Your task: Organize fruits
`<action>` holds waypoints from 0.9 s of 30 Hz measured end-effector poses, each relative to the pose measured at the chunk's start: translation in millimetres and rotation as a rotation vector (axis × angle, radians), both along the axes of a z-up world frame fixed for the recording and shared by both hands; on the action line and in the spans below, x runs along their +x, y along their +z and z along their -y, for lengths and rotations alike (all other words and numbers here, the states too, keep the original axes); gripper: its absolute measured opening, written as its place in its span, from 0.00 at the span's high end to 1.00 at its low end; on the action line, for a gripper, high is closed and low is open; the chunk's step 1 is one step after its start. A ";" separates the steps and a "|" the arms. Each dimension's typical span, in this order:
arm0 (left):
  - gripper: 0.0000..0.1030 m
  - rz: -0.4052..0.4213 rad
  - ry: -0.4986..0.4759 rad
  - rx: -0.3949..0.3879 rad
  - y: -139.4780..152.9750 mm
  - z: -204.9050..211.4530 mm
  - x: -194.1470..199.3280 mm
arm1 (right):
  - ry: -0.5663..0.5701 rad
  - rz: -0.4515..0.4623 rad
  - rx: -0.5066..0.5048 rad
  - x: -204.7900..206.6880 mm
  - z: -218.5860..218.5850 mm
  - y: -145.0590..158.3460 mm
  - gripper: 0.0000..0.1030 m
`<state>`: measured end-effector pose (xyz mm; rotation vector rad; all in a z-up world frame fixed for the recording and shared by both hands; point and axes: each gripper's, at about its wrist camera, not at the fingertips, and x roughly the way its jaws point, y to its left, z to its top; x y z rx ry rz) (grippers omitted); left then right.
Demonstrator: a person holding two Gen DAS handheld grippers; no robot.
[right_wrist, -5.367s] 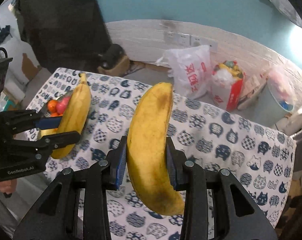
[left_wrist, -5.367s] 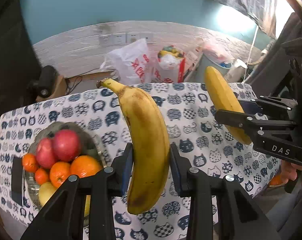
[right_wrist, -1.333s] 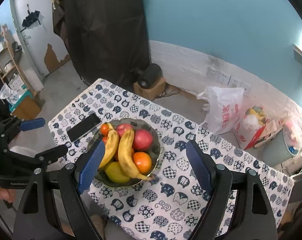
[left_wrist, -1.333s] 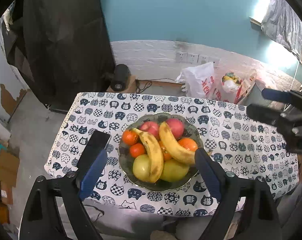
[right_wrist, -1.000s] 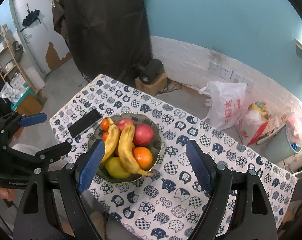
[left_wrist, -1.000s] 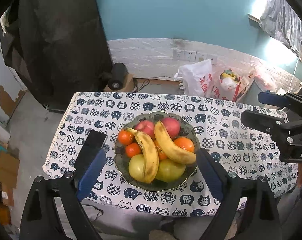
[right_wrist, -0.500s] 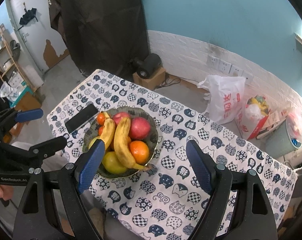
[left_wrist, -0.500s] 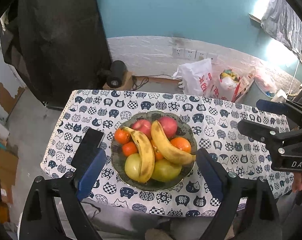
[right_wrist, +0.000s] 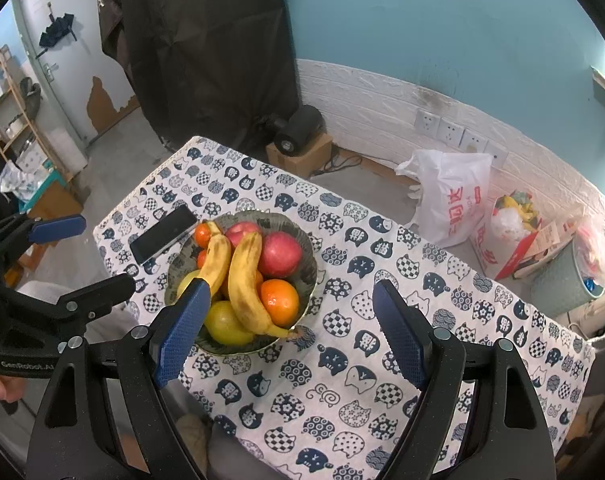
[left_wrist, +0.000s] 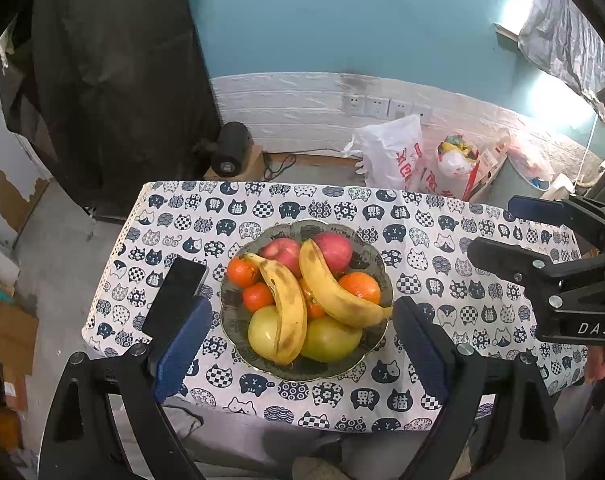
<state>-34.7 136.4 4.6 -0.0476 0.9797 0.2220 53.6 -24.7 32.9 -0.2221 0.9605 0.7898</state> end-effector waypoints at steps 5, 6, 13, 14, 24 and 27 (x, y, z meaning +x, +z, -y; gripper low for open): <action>0.10 -0.001 0.002 0.009 0.0 -0.3 -1.3 | 0.003 0.002 -0.004 -0.4 0.4 -0.9 0.20; 0.10 -0.001 0.004 0.011 0.2 -0.6 -1.7 | 0.003 0.003 -0.004 -0.2 0.0 -0.9 0.20; 0.10 -0.013 0.011 0.007 -1.7 -4.0 -1.1 | 0.001 0.004 -0.005 -0.8 -0.1 -0.9 0.20; 0.10 -0.015 0.012 0.007 -1.8 -4.1 -1.1 | 0.002 0.003 -0.005 -0.8 -0.1 -0.9 0.20; 0.10 -0.024 0.015 -0.006 -3.9 -5.5 -0.2 | 0.002 0.003 -0.005 -1.0 0.0 -0.7 0.20; 0.10 -0.028 0.013 -0.008 -4.8 -5.3 -0.2 | 0.002 0.004 -0.006 -1.2 0.0 -0.7 0.20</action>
